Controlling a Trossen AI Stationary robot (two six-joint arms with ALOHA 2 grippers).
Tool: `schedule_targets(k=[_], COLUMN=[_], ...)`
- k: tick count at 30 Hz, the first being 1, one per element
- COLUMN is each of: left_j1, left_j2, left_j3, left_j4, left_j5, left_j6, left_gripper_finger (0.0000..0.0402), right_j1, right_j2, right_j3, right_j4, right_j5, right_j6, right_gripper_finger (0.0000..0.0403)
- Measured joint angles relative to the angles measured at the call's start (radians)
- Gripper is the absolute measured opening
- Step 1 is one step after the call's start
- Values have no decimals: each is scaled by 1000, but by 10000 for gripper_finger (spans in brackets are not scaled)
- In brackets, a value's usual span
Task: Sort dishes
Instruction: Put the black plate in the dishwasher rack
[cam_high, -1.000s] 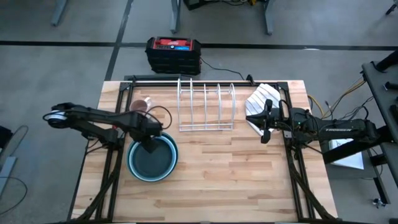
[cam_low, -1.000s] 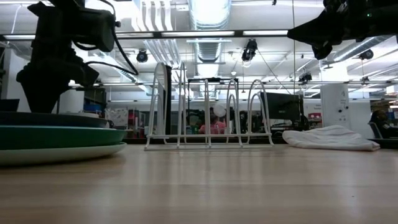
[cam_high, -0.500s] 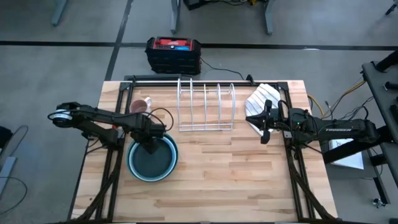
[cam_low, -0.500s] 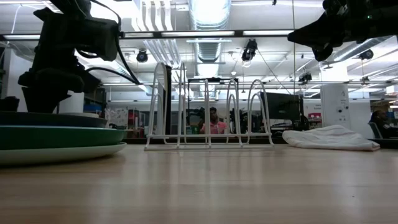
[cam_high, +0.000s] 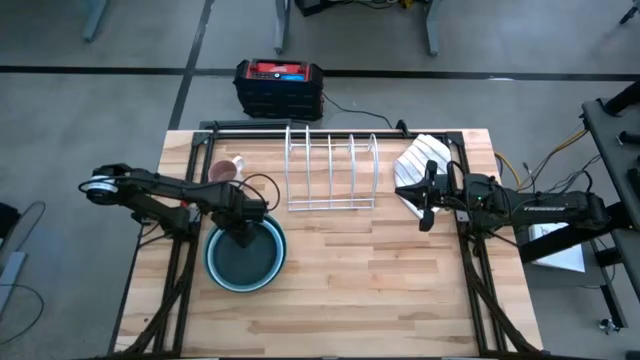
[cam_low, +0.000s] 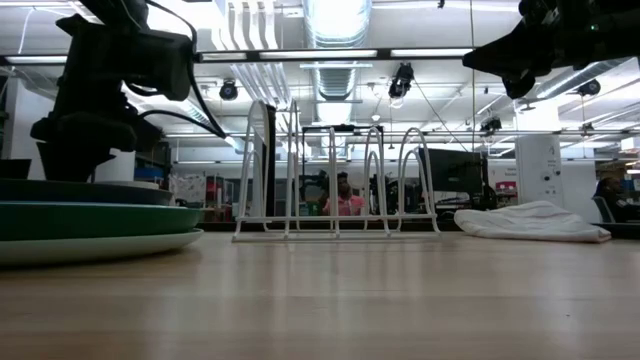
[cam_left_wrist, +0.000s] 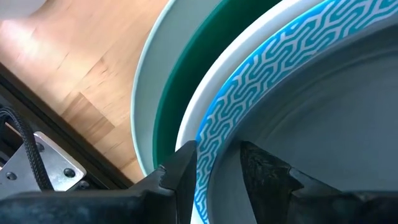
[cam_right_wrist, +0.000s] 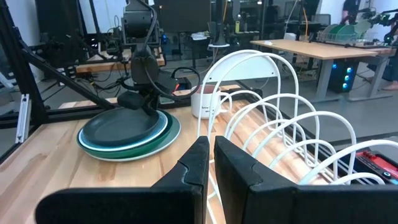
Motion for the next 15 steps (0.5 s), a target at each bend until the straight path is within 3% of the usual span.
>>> schedule_targets(k=[10, 15], left_j1=[0, 0], left_j2=[0, 0], left_j3=[0, 0], left_j4=[1, 2], left_j5=[0, 2], left_j6=[0, -1], left_gripper_finger=[111, 68], right_j1=[0, 0], right_j2=[0, 0], right_j3=[0, 0], right_j4=[0, 0], right_j5=[0, 0], right_j6=[-5, -5], right_gripper_finger=[18, 18])
